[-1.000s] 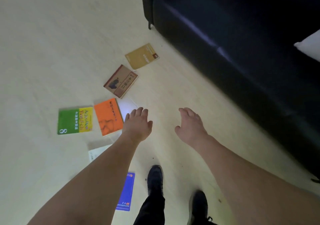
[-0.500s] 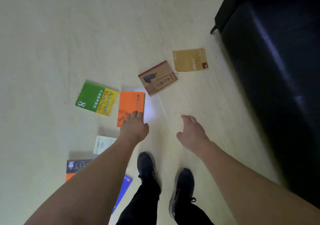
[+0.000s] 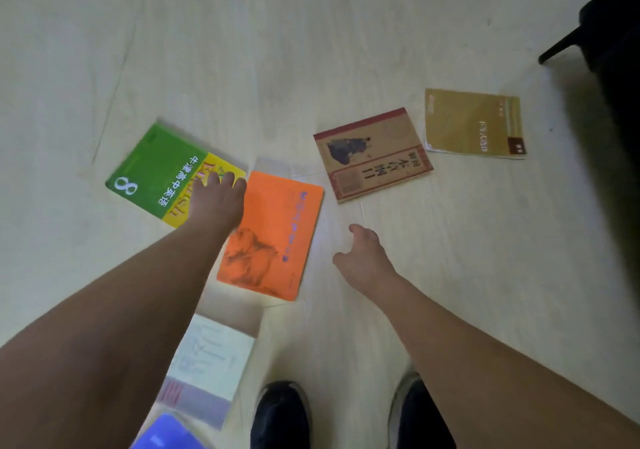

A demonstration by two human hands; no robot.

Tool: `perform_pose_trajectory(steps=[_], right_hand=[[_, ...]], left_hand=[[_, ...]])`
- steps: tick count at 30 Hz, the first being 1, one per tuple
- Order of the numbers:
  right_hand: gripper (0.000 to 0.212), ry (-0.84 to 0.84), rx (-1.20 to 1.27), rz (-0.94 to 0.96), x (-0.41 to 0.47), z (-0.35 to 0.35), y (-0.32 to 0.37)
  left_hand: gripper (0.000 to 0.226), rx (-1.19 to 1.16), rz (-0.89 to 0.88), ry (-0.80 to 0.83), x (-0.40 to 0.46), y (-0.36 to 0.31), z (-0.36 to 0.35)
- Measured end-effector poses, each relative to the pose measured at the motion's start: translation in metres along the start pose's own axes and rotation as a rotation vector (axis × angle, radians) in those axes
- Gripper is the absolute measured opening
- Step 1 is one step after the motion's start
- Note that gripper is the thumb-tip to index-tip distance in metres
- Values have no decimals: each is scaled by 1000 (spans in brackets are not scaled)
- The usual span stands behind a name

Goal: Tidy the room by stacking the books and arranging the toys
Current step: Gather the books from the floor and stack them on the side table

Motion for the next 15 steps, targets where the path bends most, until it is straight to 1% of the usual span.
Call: perform_pose_trajectory(steps=[2,4,7,9,13,14,15], right_hand=[[69,-18,12,25,36,-23,-15],[69,-63,25,19,63,-37,-30],[66,-164,-39,-2,92,-43,-42],[65,-202,-72,-9,104,-44,-42],[67,-170,32,-85,106,-54,-37],[67,-156,52,-94,105,-56,-35],[67,-148,64,-95,104,-59,-30]], left_hand=[[49,92,25,-46,35,1,-18],[56,128,19,-77,70,0,-25],[71,166,-39,-68,106,1,-30],[76,231,-54,-72,117,2,-24],[61,291,-86,-89,112,-2,-13],[63,303,-97,-78,112,-1,-16],[71,319,-107,-70,113,1,-19]])
Point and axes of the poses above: each hand's wrist, its own x-axis towards the middle knuckle, its own z-axis out of the back of the hand, y = z × x, the point moved 10 cm from there along x, towards the middle knuckle, and after that the axes turned 7 degrees about z, right-handed, at the moved point
